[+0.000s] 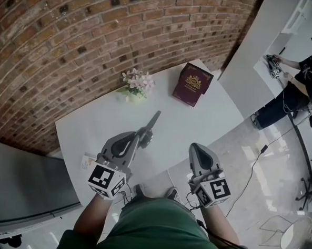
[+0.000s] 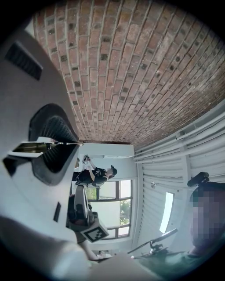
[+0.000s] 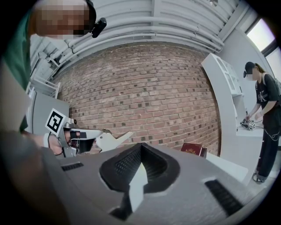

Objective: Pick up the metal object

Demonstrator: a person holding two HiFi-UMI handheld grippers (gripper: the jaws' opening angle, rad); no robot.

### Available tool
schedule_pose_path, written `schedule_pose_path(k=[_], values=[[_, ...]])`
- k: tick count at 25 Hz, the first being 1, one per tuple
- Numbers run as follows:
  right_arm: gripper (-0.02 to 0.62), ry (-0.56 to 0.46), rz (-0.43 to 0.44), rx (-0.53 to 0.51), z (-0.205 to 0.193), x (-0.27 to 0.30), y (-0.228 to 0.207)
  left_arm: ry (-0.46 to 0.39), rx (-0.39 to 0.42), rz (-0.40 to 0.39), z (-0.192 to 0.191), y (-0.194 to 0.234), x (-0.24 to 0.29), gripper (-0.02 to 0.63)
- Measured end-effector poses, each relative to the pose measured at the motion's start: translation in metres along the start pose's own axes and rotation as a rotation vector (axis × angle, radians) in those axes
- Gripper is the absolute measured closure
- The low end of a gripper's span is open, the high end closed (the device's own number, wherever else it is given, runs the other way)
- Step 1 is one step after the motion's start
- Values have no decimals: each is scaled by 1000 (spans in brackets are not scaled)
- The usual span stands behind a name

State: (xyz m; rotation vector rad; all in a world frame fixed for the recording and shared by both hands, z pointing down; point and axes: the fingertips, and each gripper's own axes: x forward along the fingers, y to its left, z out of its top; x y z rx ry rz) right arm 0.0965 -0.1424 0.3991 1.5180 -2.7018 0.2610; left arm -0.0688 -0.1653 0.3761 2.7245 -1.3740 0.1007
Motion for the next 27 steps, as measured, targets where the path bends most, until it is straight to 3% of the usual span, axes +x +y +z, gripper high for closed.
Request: schedule_pose_path(k=[27], values=[[594,-15,-12,-20,-5,4,4,-2,9,-33,-8,7,-4,591]])
